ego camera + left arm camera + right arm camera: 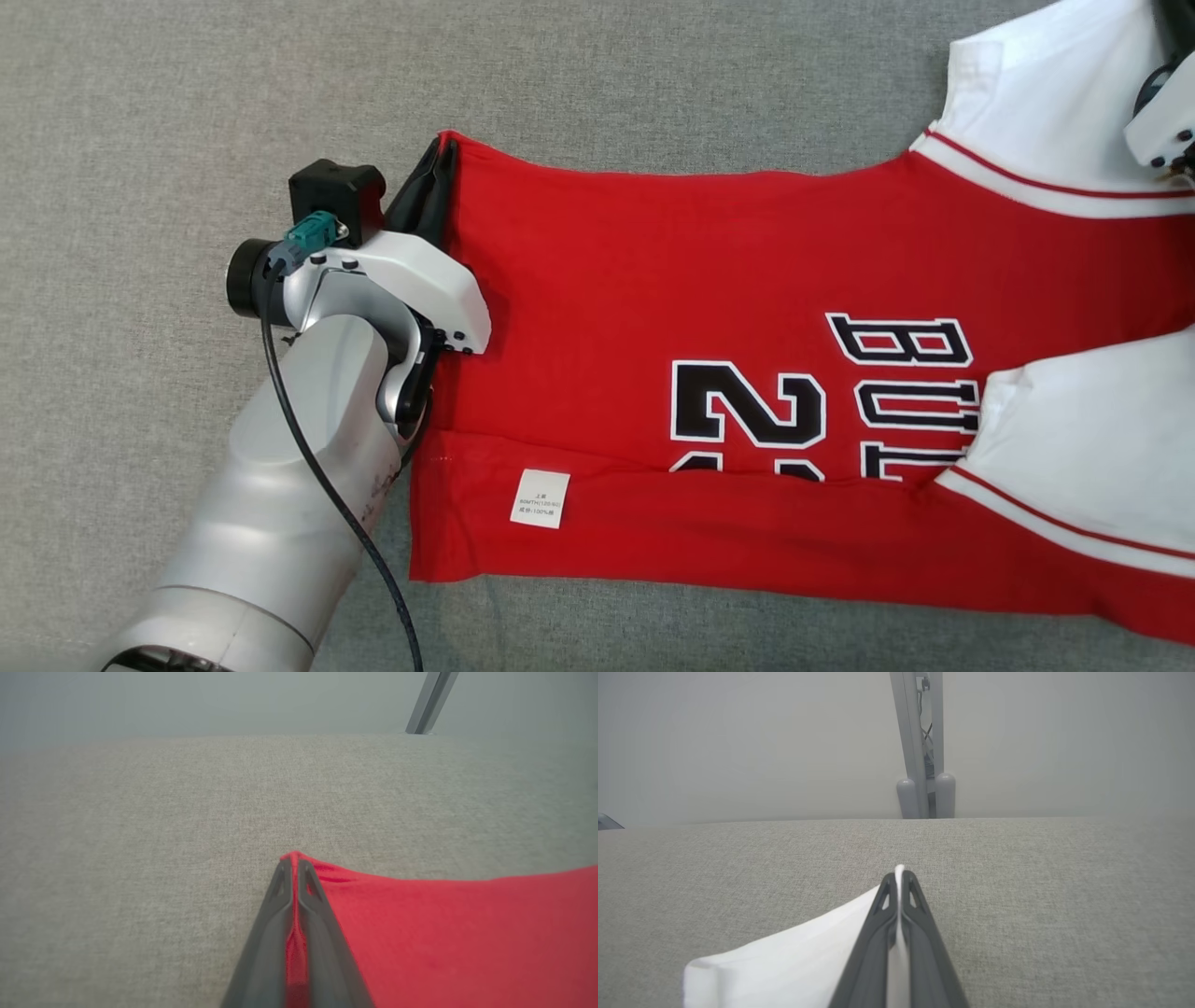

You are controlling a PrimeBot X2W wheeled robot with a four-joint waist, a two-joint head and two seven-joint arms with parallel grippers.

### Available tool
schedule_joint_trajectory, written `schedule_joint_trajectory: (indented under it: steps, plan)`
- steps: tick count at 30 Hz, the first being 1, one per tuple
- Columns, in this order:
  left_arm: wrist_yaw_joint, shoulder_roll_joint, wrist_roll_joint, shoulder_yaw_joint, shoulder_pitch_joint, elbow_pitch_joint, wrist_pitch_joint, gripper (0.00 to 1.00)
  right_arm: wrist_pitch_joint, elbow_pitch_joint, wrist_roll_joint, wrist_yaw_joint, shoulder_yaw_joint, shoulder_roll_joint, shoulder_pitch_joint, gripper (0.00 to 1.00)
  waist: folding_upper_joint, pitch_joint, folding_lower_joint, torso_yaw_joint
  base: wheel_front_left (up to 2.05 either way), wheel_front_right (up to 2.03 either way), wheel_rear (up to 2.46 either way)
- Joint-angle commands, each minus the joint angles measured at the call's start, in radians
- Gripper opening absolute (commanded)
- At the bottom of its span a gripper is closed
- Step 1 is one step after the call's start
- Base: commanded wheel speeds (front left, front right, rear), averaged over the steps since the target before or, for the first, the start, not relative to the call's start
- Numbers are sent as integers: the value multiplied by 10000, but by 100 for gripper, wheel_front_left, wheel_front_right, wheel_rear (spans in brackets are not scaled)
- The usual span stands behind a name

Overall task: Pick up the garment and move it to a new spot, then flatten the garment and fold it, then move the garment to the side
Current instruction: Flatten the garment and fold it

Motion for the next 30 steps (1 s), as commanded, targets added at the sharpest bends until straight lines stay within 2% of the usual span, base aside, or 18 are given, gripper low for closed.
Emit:
schedule_joint_trajectory:
  steps: [1, 6, 15, 30]
  plan:
    - [40, 86, 59, 95, -197, 81, -37, 0, -293, 36, 74, -4, 45, -111, -199, 0, 0, 21, 0, -43, 0, 0, 0]
    - [23, 180, 137, 280, -425, 296, -37, 0, -931, 129, 257, -4, 279, -110, -501, 0, 0, 72, 0, -122, 0, 0, 0]
    - [-115, 174, 292, 503, -532, 550, -37, 0, -1383, 136, 883, -4, 813, -148, -350, 0, 0, -122, 0, -211, 0, 0, 0]
    - [-439, 692, 643, 575, 477, 463, -37, 0, -1951, -1609, 2403, -4, 1731, -702, 1633, 0, 0, -1626, 0, -724, 0, 0, 0]
